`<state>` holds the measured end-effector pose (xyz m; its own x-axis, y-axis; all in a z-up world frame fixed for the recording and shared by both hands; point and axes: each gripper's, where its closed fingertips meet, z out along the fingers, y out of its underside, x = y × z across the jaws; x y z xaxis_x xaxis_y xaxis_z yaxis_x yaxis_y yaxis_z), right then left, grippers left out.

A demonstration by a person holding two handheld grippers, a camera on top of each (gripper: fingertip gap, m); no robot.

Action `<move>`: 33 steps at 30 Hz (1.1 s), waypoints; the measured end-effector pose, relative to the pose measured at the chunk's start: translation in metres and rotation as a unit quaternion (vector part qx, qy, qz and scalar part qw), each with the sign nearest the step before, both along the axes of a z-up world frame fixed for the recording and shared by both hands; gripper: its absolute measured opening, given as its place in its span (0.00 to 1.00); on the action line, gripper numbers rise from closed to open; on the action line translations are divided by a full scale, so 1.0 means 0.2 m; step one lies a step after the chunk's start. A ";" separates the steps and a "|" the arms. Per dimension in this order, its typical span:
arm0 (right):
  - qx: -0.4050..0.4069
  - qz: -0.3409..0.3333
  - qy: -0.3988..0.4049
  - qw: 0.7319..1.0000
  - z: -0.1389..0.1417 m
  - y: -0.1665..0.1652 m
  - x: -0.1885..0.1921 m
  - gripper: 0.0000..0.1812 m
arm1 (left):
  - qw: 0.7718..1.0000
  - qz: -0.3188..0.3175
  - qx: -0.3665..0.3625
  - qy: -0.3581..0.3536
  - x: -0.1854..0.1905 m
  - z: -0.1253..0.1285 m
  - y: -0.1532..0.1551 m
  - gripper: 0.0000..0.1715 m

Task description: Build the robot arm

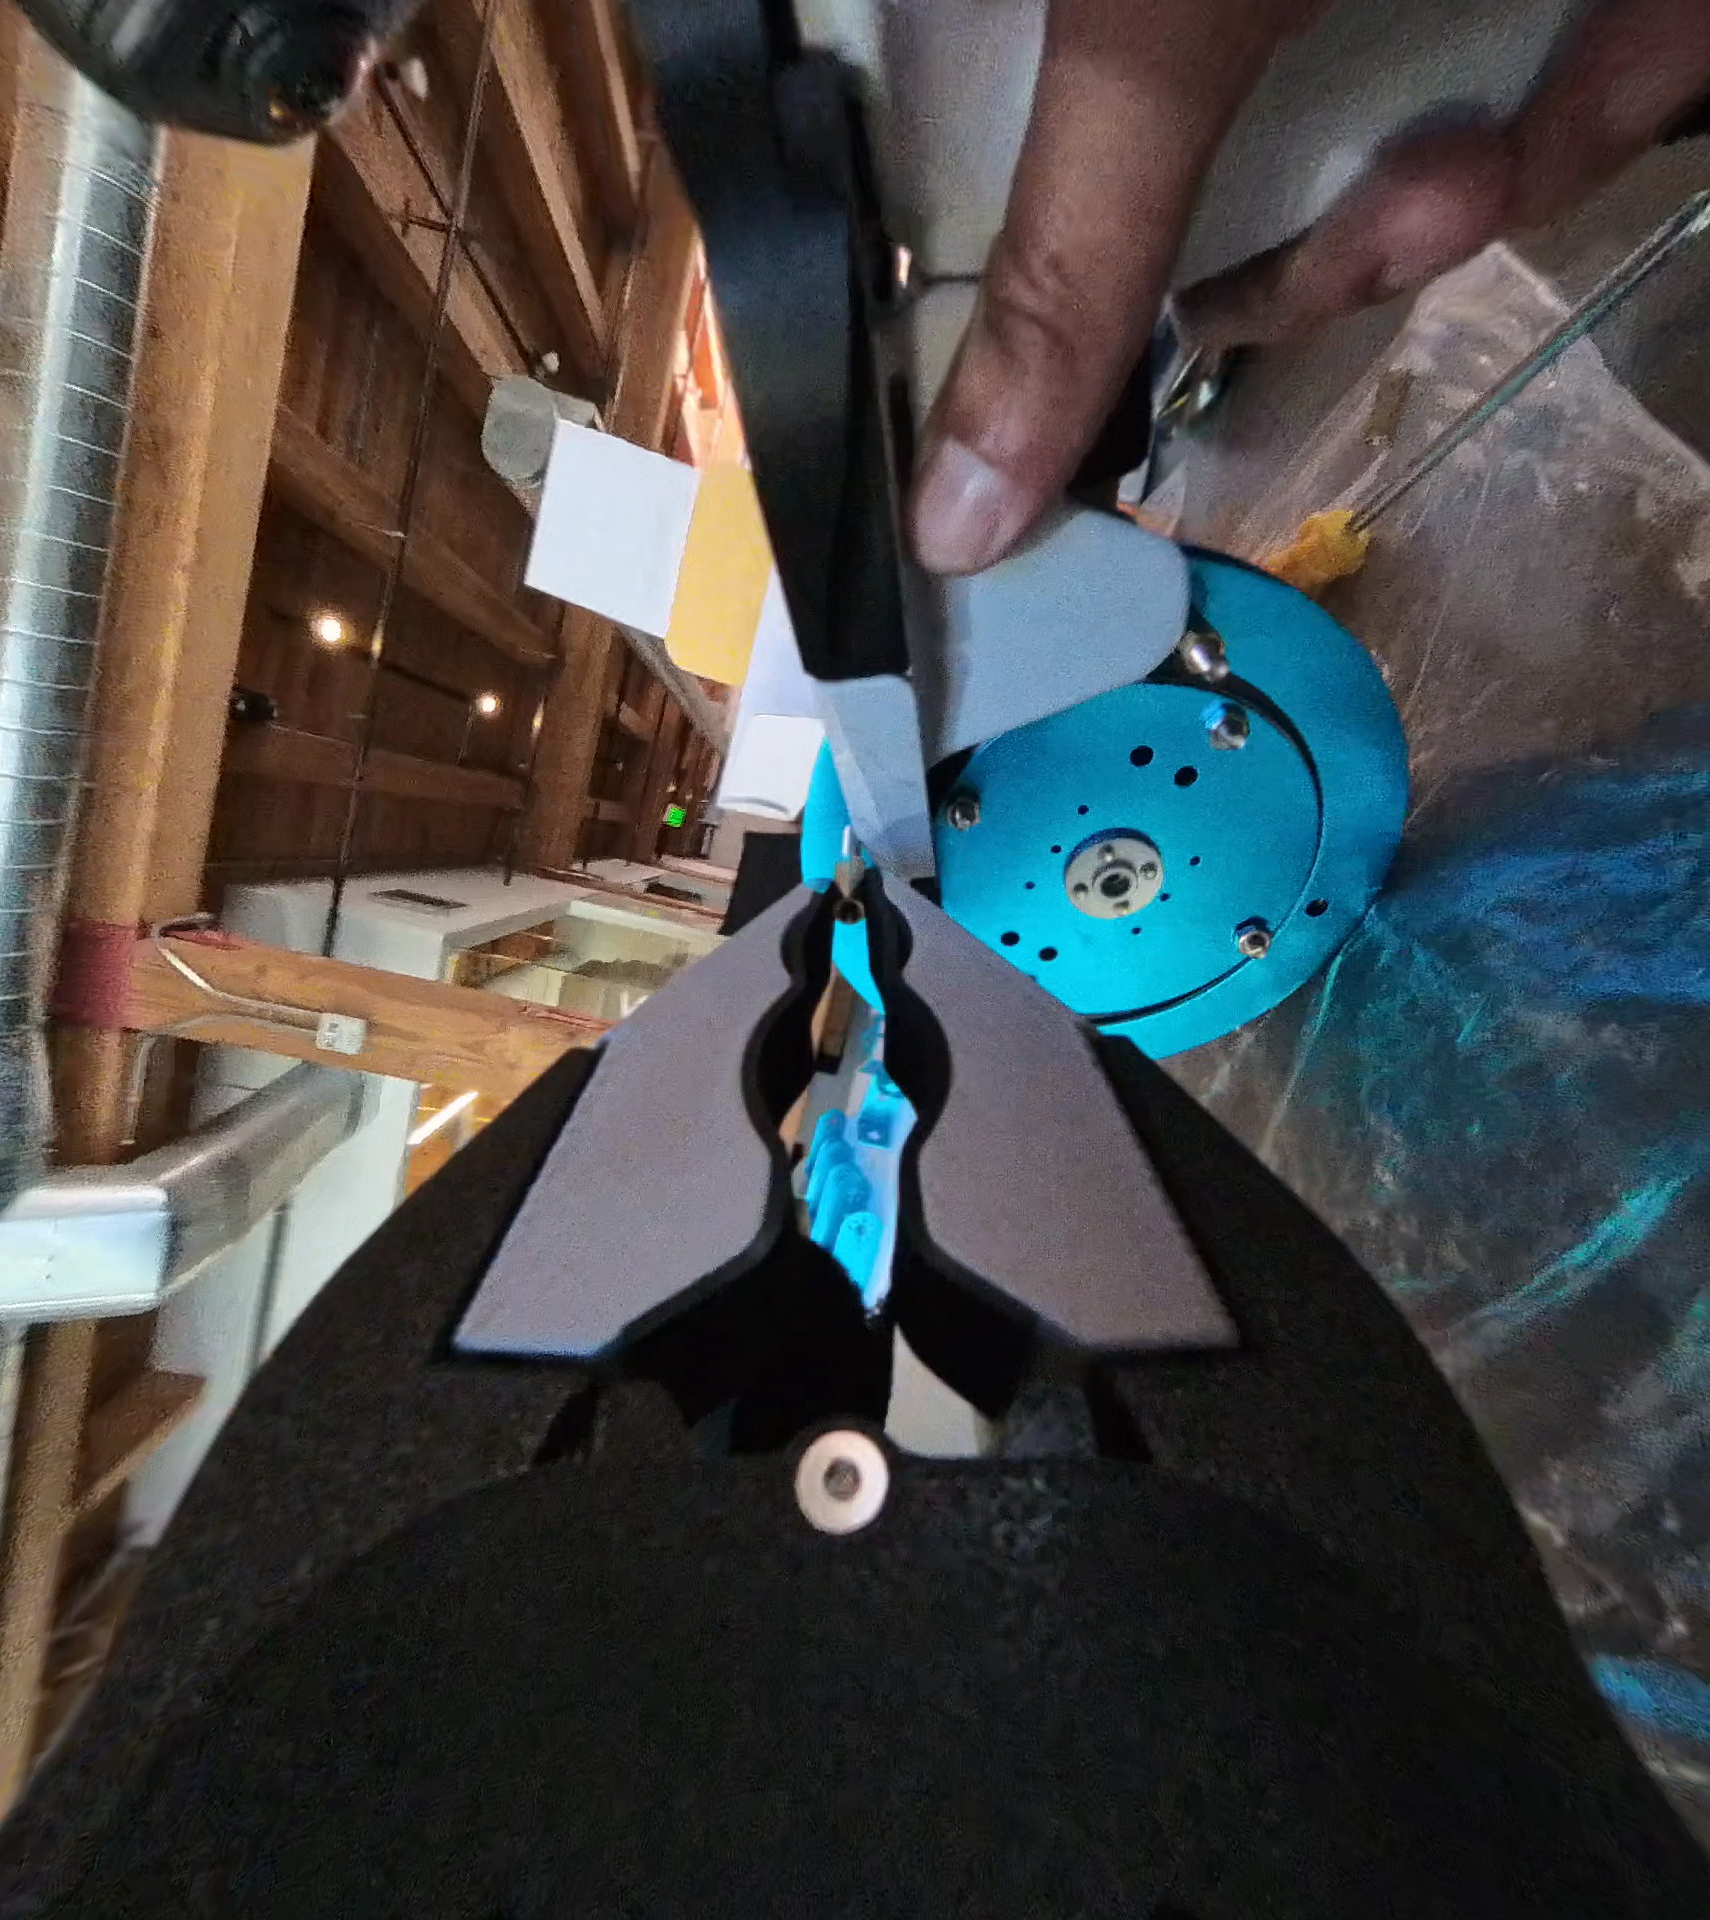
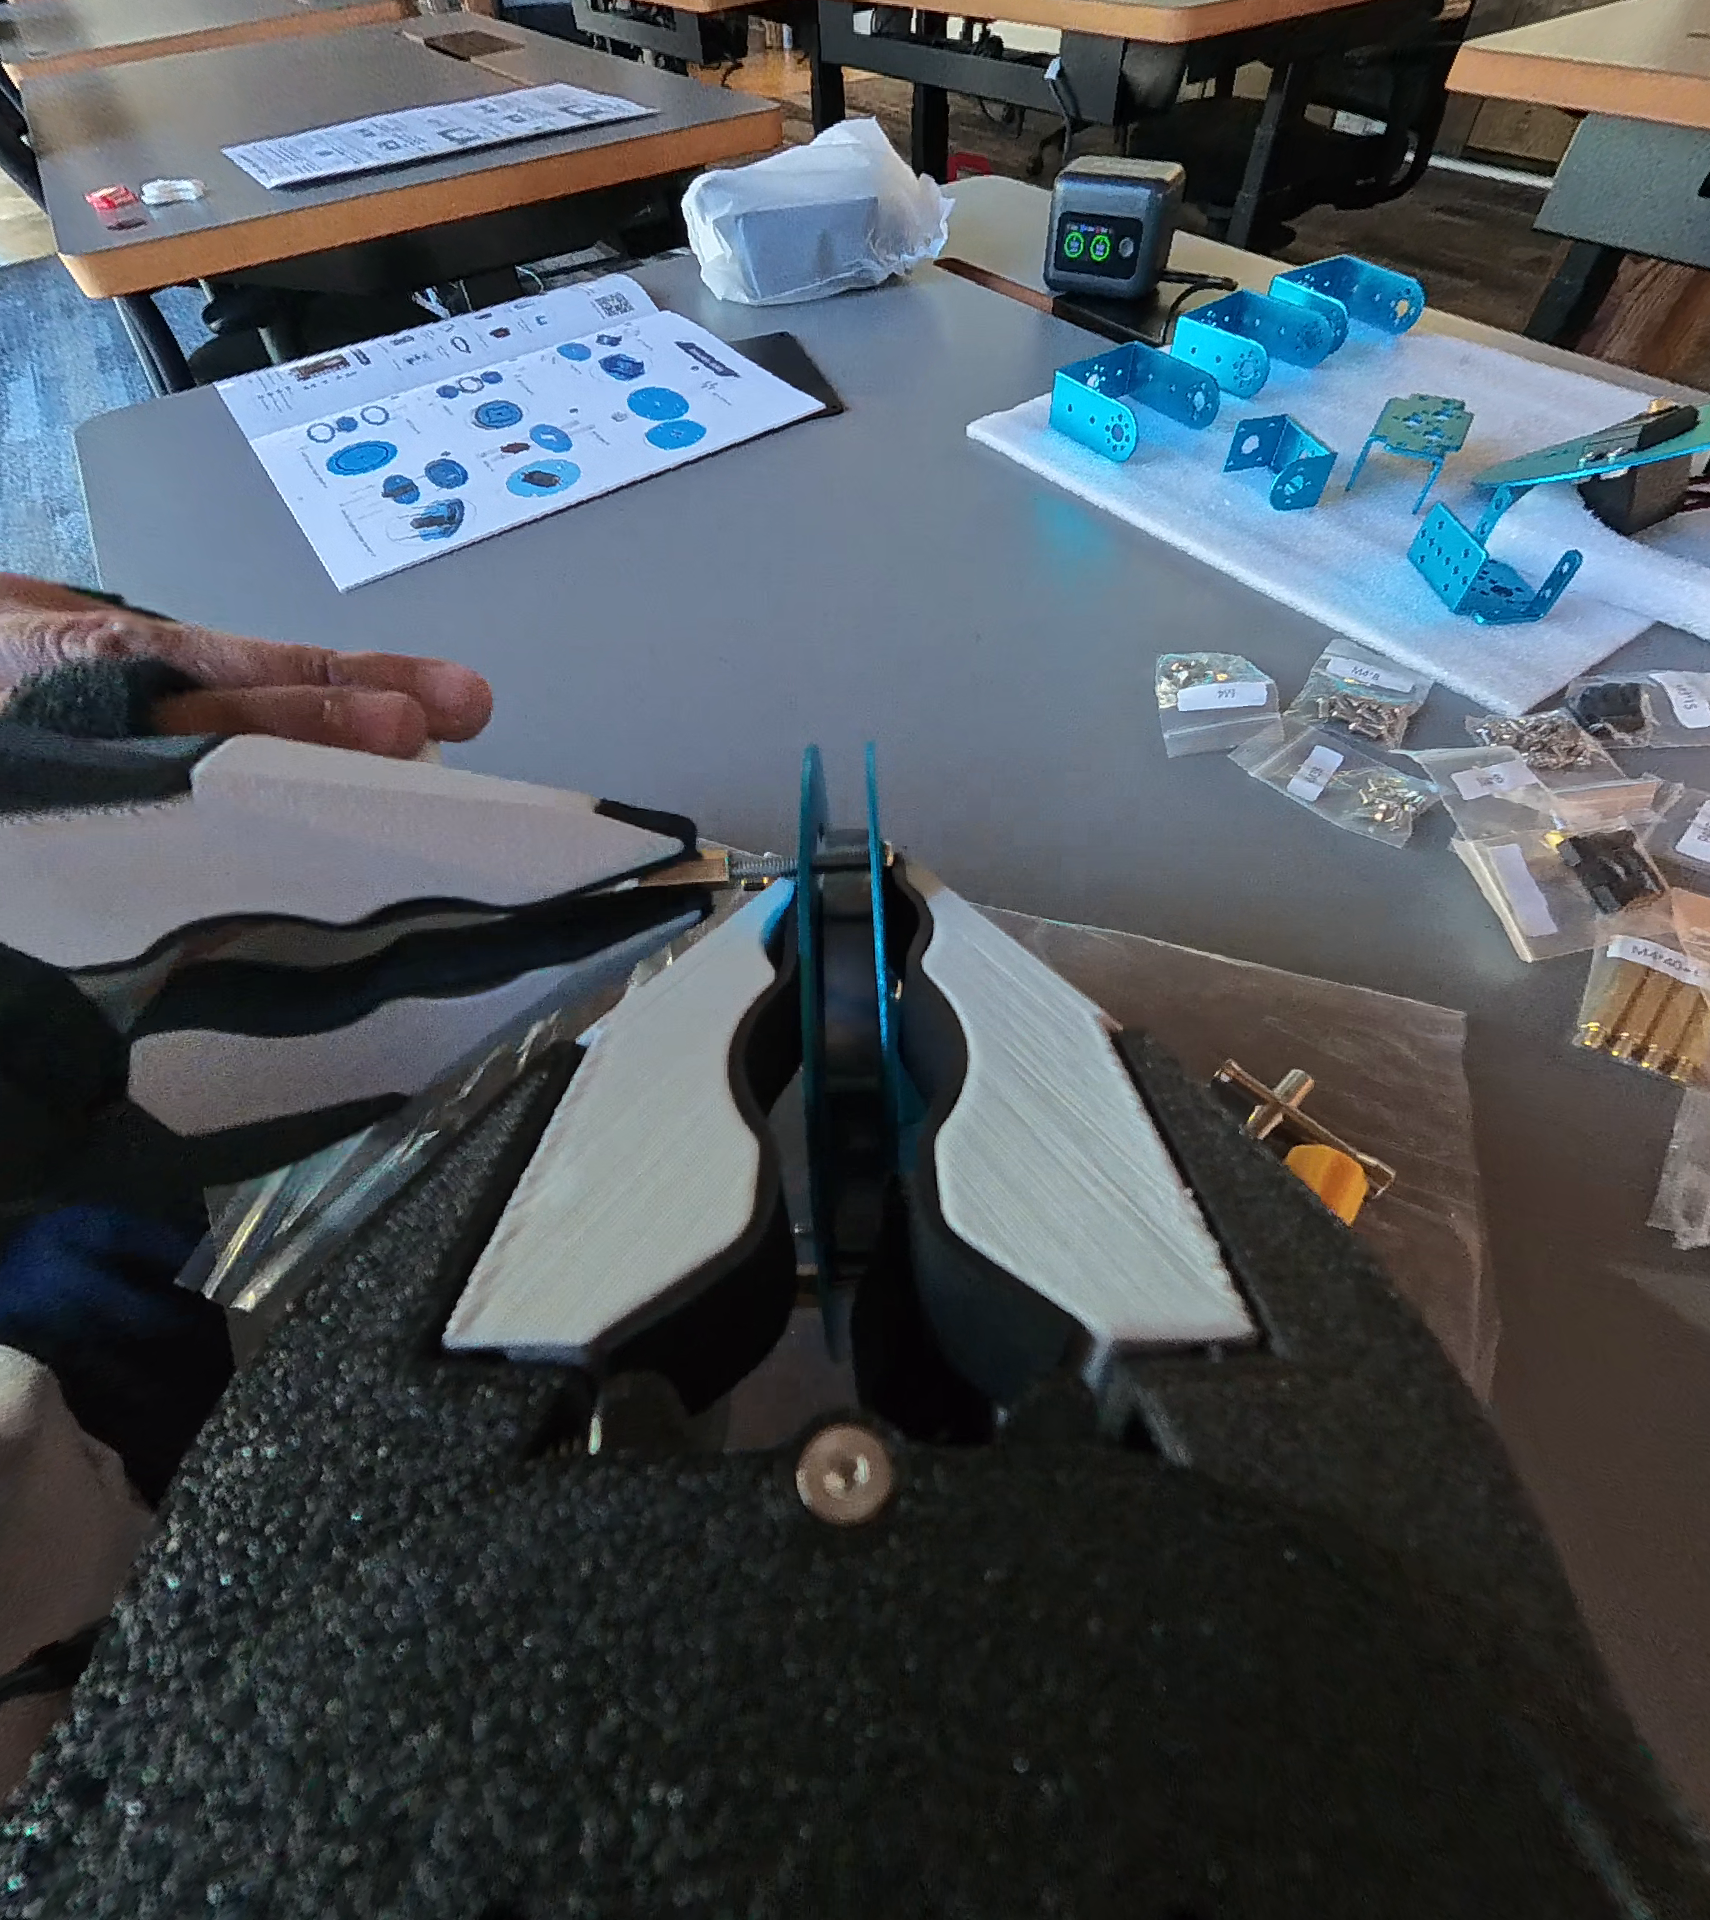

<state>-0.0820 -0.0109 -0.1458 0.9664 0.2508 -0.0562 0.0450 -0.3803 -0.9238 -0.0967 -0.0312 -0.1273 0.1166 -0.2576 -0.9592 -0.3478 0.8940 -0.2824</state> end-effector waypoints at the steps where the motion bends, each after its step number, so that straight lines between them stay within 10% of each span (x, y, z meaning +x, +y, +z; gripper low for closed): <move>1: 0.000 0.000 -0.001 1.000 0.00 0.00 0.00 0.07 | 0.998 -0.008 -0.060 -0.006 0.00 0.00 0.00 0.03; 3: -0.001 0.000 0.001 1.000 0.00 0.00 0.00 0.07 | 0.962 -0.021 -0.268 -0.035 0.00 0.00 0.00 0.03; 5: 0.002 0.001 -0.003 1.000 0.00 0.00 0.00 0.07 | 0.876 -0.051 -0.474 -0.068 0.00 0.01 -0.01 0.03; 8: 0.011 0.000 -0.020 1.000 0.00 0.01 -0.01 0.07 | 0.780 -0.088 -0.614 -0.087 -0.01 0.02 0.01 0.03; 13: 0.042 -0.038 -0.073 0.996 0.03 0.03 0.05 0.20 | 0.769 -0.086 -0.631 -0.061 -0.01 0.01 0.02 0.03; 22: 0.051 -0.030 -0.124 0.991 0.02 0.02 0.01 0.09 | 0.688 -0.108 -0.717 -0.027 -0.01 0.00 0.03 0.03; 24: 0.035 -0.021 -0.073 0.996 0.02 0.02 0.00 0.08 | 0.728 -0.103 -0.677 -0.024 -0.01 0.00 0.03 0.03; 29: 0.029 -0.018 -0.054 0.998 0.01 0.02 0.00 0.07 | 0.982 -0.001 -0.187 -0.004 -0.01 -0.01 0.03 0.02; 31: 0.028 -0.014 -0.052 0.998 0.01 0.01 0.00 0.06 | 0.998 0.020 -0.055 -0.007 -0.01 0.00 0.02 0.02; 33: 0.027 -0.015 -0.051 0.998 0.01 0.01 0.00 0.06 | 0.993 0.007 -0.111 -0.029 0.00 0.00 0.02 0.02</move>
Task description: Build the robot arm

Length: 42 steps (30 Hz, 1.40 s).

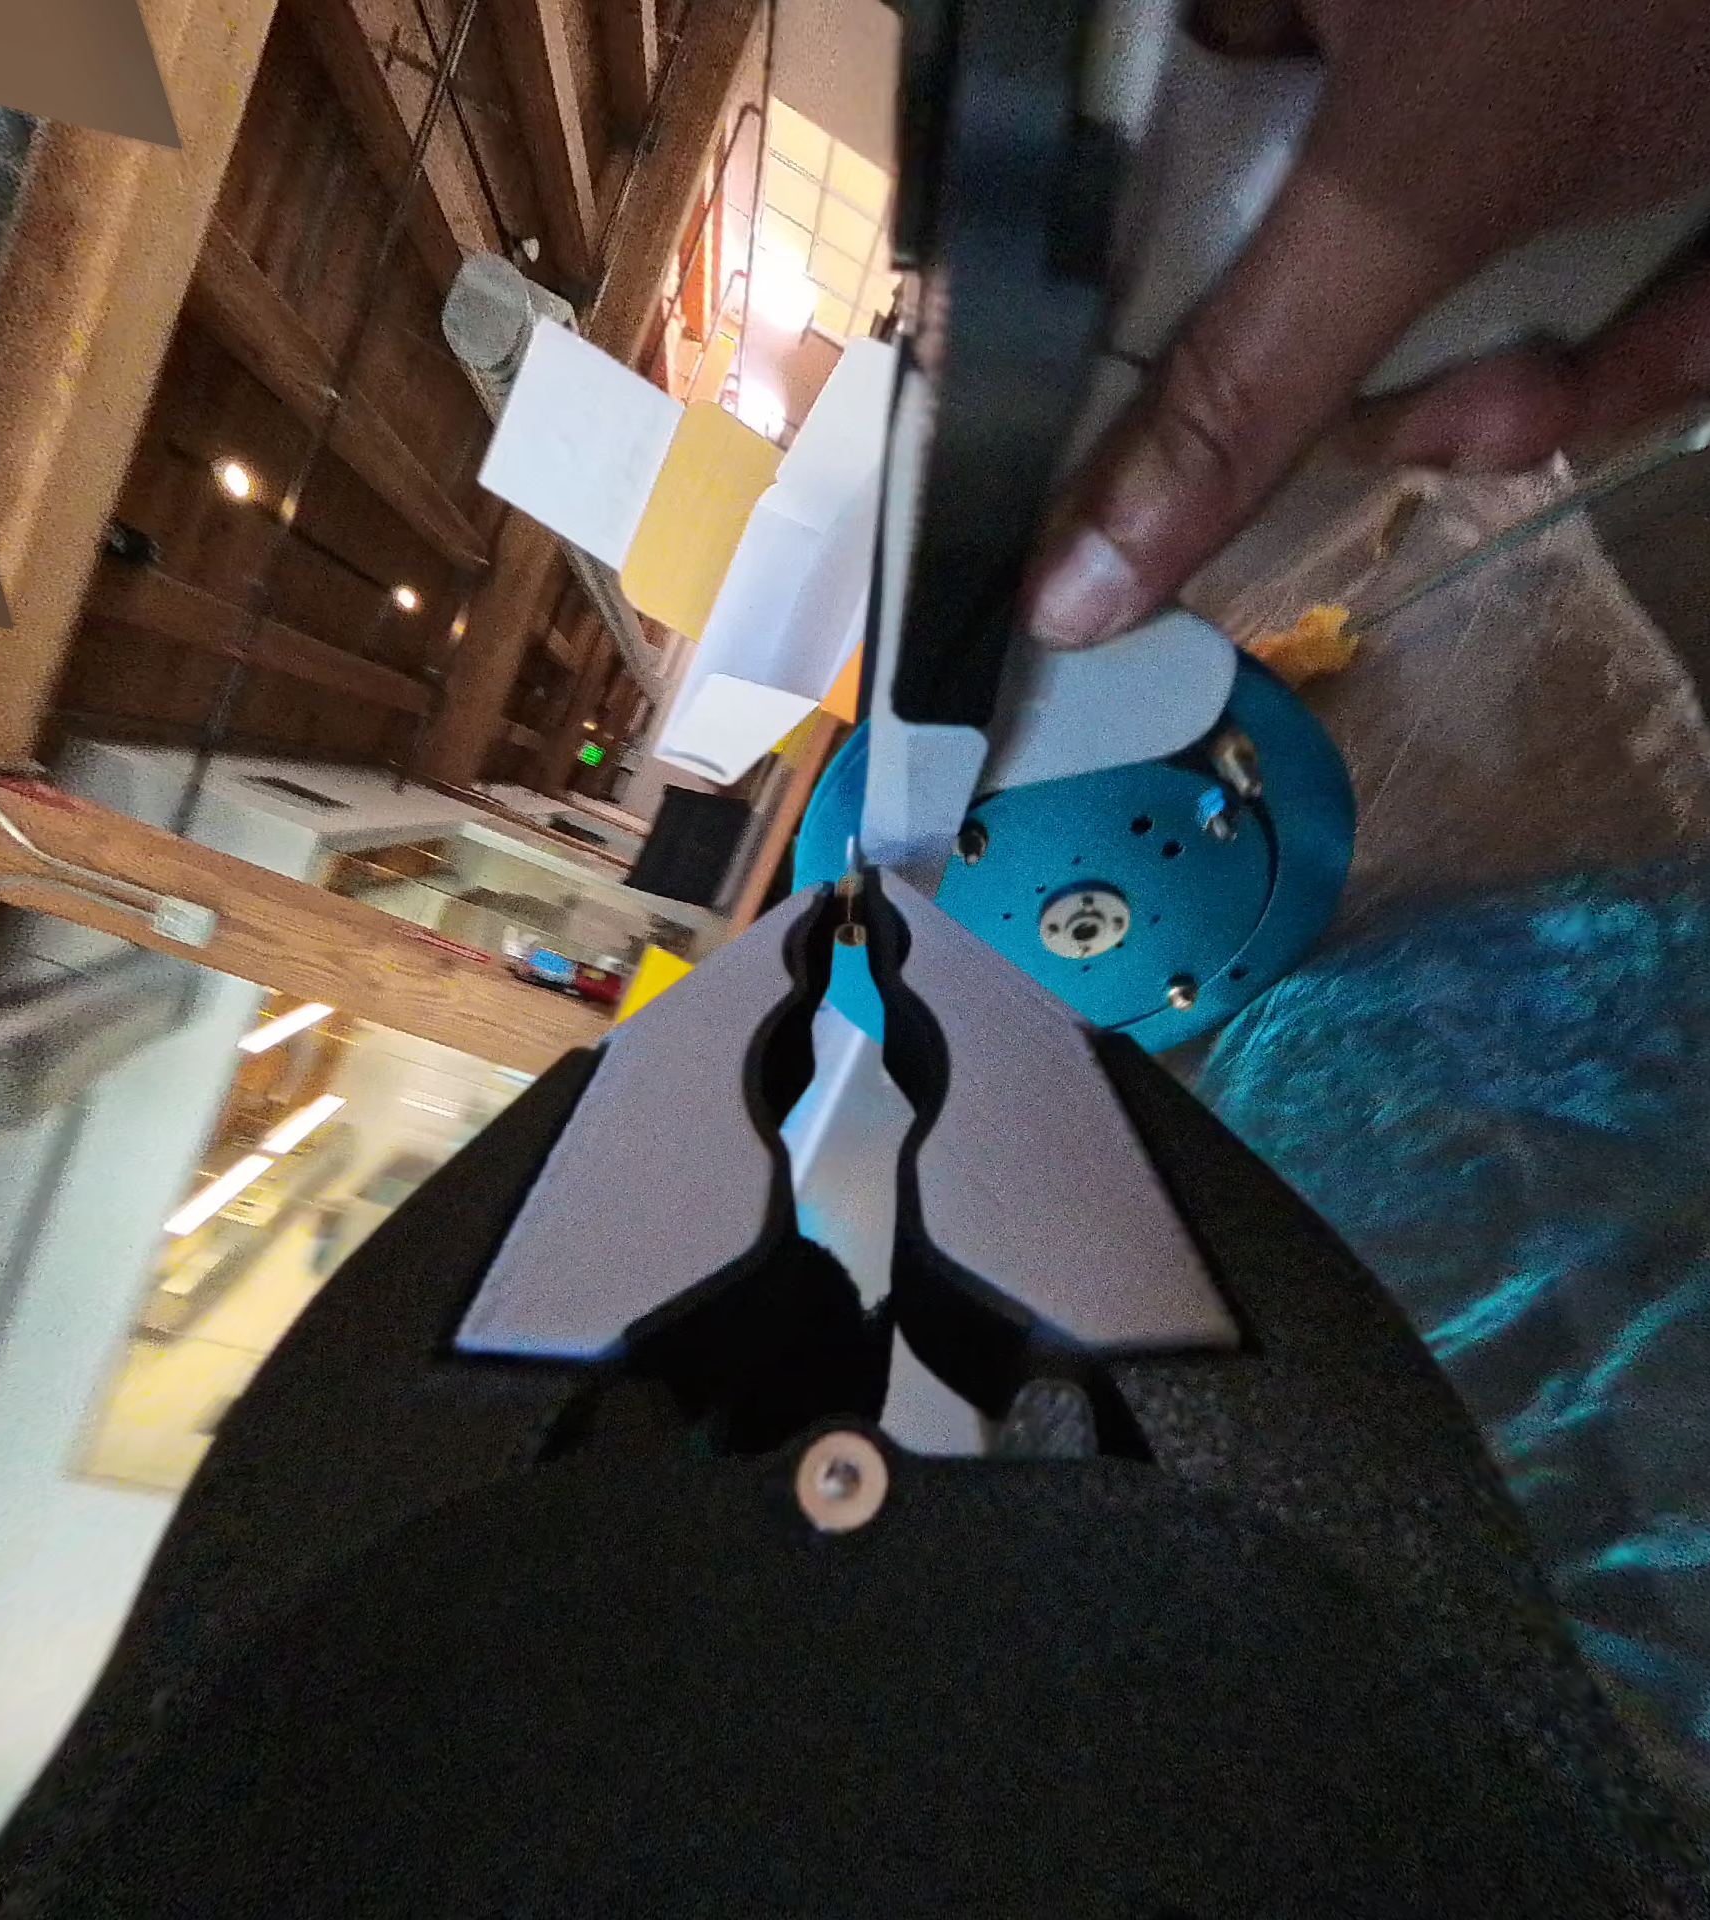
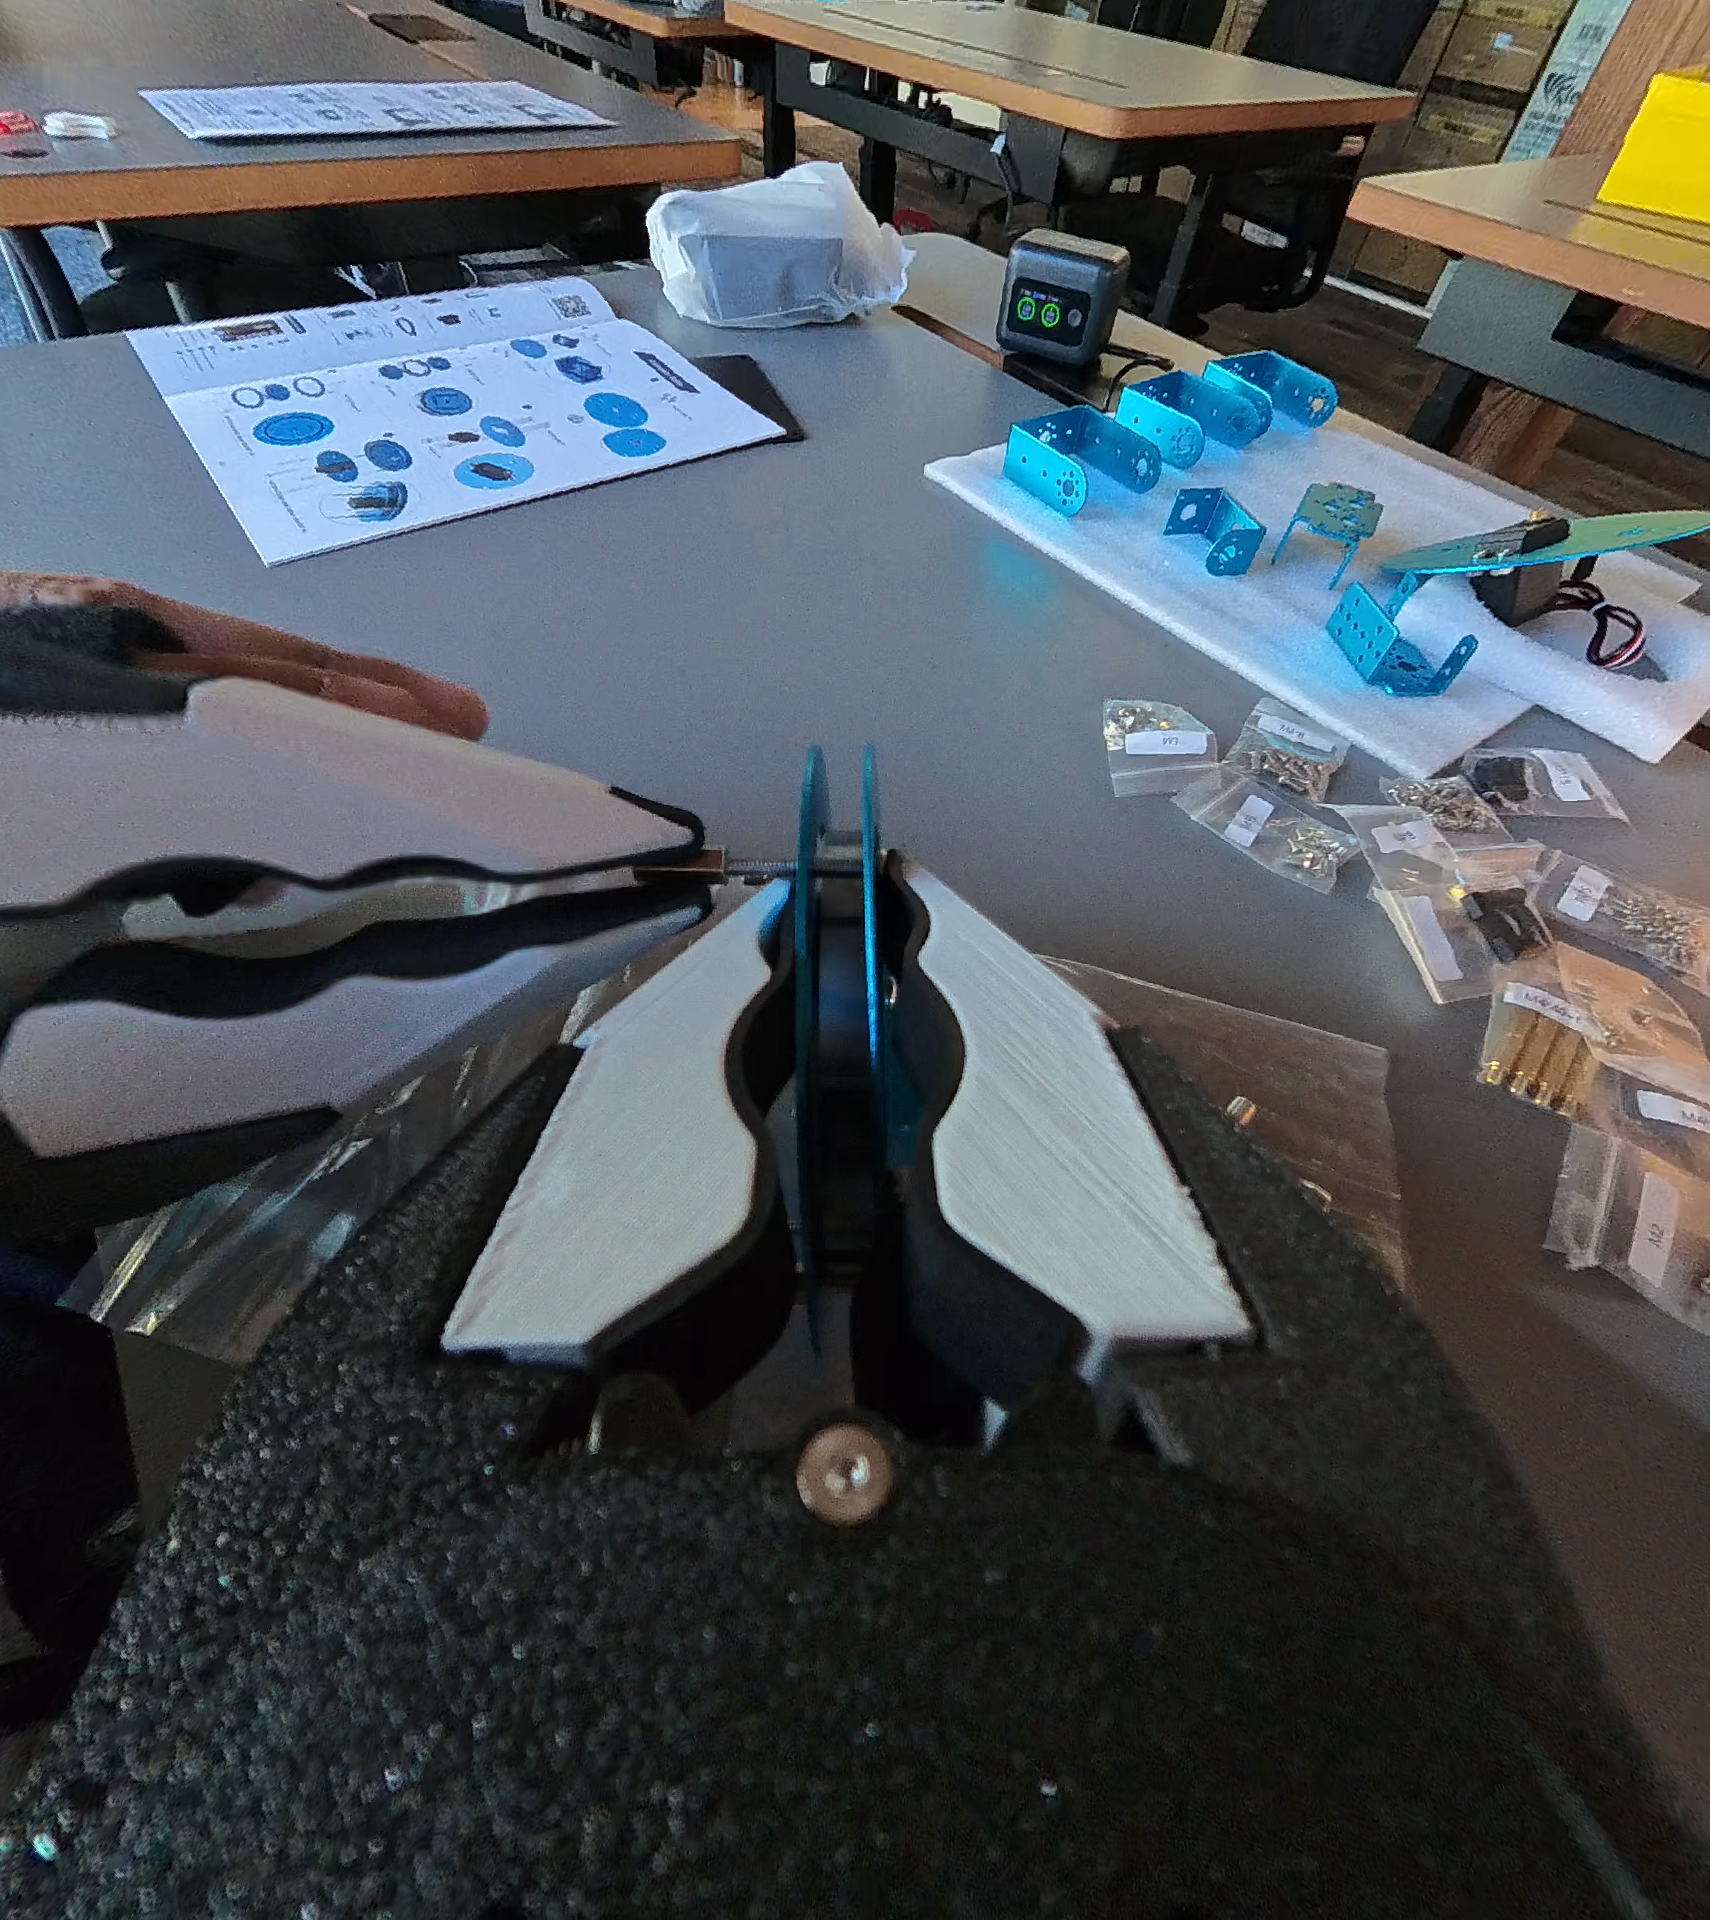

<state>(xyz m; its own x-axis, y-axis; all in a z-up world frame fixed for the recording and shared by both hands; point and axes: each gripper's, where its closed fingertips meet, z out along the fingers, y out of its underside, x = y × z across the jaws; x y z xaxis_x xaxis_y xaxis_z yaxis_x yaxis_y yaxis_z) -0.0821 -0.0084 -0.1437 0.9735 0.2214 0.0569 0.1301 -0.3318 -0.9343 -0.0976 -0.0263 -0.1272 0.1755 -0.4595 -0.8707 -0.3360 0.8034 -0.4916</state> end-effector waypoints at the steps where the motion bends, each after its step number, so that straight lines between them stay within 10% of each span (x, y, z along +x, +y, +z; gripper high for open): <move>1: 0.000 0.000 0.000 1.000 0.00 0.00 0.00 0.06 | 0.995 -0.015 -0.097 -0.017 0.00 0.01 -0.01 0.03; 3: 0.001 0.003 0.000 1.000 0.00 0.00 -0.01 0.06 | 0.938 -0.054 -0.340 -0.040 0.01 0.01 -0.01 0.06; 5: 0.001 0.005 -0.005 1.000 0.00 0.00 -0.02 0.06 | 0.835 -0.105 -0.536 -0.068 0.00 0.04 -0.01 0.11; 7: 0.002 0.005 -0.008 1.000 0.00 0.00 -0.02 0.06 | 0.754 -0.130 -0.637 -0.090 0.00 0.04 0.02 0.08; 9: 0.001 0.005 -0.008 1.000 0.00 0.00 -0.03 0.06 | 0.738 -0.146 -0.653 -0.092 0.00 0.04 0.01 0.02; 16: 0.001 0.005 -0.005 1.000 0.00 0.00 -0.03 0.06 | 0.825 -0.075 -0.554 -0.081 -0.03 0.04 0.01 0.06; 20: 0.001 0.006 -0.001 1.000 0.00 0.00 -0.03 0.06 | 0.765 -0.106 -0.632 -0.065 -0.03 0.03 -0.05 0.10; 24: 0.002 0.005 -0.010 1.000 0.00 0.00 -0.03 0.06 | 0.762 -0.104 -0.636 -0.067 -0.02 0.00 -0.04 0.03; 27: 0.000 0.005 -0.005 1.000 0.00 0.00 -0.03 0.06 | 0.862 -0.078 -0.498 -0.048 -0.02 -0.01 -0.04 0.03; 30: -0.003 0.006 0.005 1.000 0.00 0.00 -0.03 0.06 | 0.992 0.007 -0.123 0.007 -0.02 -0.03 -0.03 0.03; 33: -0.005 0.004 0.016 1.000 0.00 0.00 -0.01 0.06 | 0.997 0.027 0.063 0.026 -0.02 -0.03 -0.03 0.02; 36: -0.004 0.004 0.018 1.000 0.00 -0.01 0.00 0.06 | 0.994 -0.012 -0.106 -0.005 -0.01 -0.02 -0.03 0.03; 38: -0.006 0.005 0.023 1.000 0.00 -0.01 0.00 0.06 | 0.940 -0.058 -0.335 -0.041 -0.02 -0.01 -0.04 0.04; 42: -0.005 0.006 0.020 1.000 0.00 -0.01 0.00 0.06 | 0.742 -0.122 -0.652 -0.096 -0.03 0.00 -0.02 0.10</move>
